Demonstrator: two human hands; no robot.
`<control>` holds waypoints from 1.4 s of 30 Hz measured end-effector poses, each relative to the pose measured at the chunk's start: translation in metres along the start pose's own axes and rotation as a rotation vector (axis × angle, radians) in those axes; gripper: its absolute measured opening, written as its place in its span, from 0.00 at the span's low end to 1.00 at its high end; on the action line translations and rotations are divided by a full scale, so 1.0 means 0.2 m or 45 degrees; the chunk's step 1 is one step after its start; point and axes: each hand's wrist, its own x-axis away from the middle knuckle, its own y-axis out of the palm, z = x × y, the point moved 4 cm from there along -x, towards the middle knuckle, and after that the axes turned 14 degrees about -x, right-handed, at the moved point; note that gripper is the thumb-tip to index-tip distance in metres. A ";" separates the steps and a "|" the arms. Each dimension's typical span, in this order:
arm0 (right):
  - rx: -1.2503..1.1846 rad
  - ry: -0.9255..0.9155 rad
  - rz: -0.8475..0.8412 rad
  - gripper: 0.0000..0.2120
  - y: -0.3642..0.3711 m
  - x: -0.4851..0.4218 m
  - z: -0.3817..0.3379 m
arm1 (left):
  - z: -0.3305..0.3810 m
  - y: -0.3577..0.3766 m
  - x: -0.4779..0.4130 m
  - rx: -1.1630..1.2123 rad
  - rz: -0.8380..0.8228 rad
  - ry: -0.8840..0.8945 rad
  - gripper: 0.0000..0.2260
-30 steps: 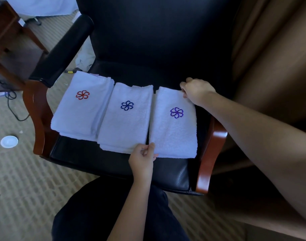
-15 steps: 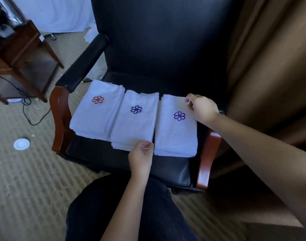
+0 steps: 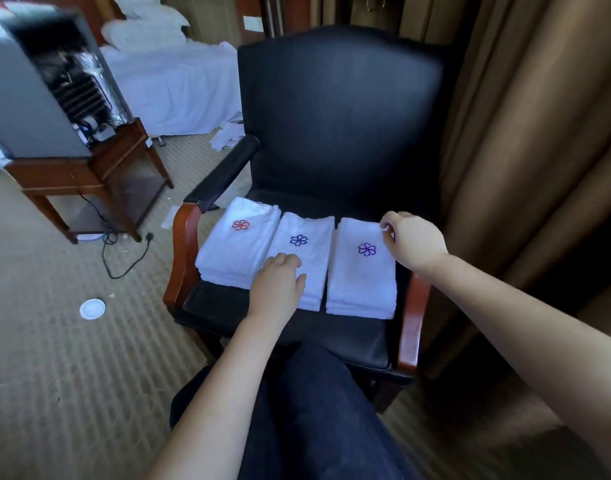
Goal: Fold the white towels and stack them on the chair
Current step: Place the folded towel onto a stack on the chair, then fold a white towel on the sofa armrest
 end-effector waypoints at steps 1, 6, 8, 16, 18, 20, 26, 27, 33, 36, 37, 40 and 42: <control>0.017 -0.014 -0.004 0.09 -0.02 0.02 -0.05 | -0.02 -0.04 0.02 -0.053 0.008 0.012 0.13; 0.094 -0.153 0.002 0.09 -0.07 0.11 -0.30 | -0.15 -0.24 0.17 -0.199 0.073 -0.027 0.13; 0.105 -0.217 0.006 0.09 -0.08 0.14 -0.41 | -0.22 -0.32 0.23 -0.246 0.099 -0.064 0.12; 0.073 -0.487 -0.036 0.11 0.01 0.15 -0.89 | -0.58 -0.62 0.51 -0.328 0.201 -0.312 0.11; 0.020 -0.551 -0.064 0.11 0.04 0.13 -1.02 | -0.68 -0.69 0.59 -0.356 0.212 -0.382 0.11; -0.057 -0.607 -0.089 0.11 0.06 0.13 -1.17 | -0.77 -0.75 0.69 -0.398 0.222 -0.455 0.12; -0.185 -0.816 -0.182 0.10 0.16 0.15 -1.66 | -1.05 -0.95 1.01 -0.545 0.188 -0.704 0.14; -0.200 -0.862 -0.193 0.10 0.18 0.17 -1.74 | -1.10 -0.98 1.07 -0.557 0.186 -0.746 0.13; -0.319 -1.123 -0.267 0.08 0.32 0.34 -2.18 | -1.32 -1.13 1.48 -0.604 0.149 -0.987 0.15; -0.354 -1.236 -0.322 0.08 0.36 0.44 -2.39 | -1.39 -1.20 1.69 -0.645 0.159 -1.113 0.15; -0.374 -1.262 -0.341 0.09 0.37 0.48 -2.46 | -1.40 -1.23 1.76 -0.659 0.167 -1.159 0.16; -0.425 -1.354 -0.375 0.09 0.40 0.59 -2.65 | -1.44 -1.31 1.95 -0.704 0.199 -1.261 0.15; -0.463 -1.420 -0.421 0.08 0.43 0.68 -2.75 | -1.44 -1.36 2.07 -0.752 0.218 -1.322 0.15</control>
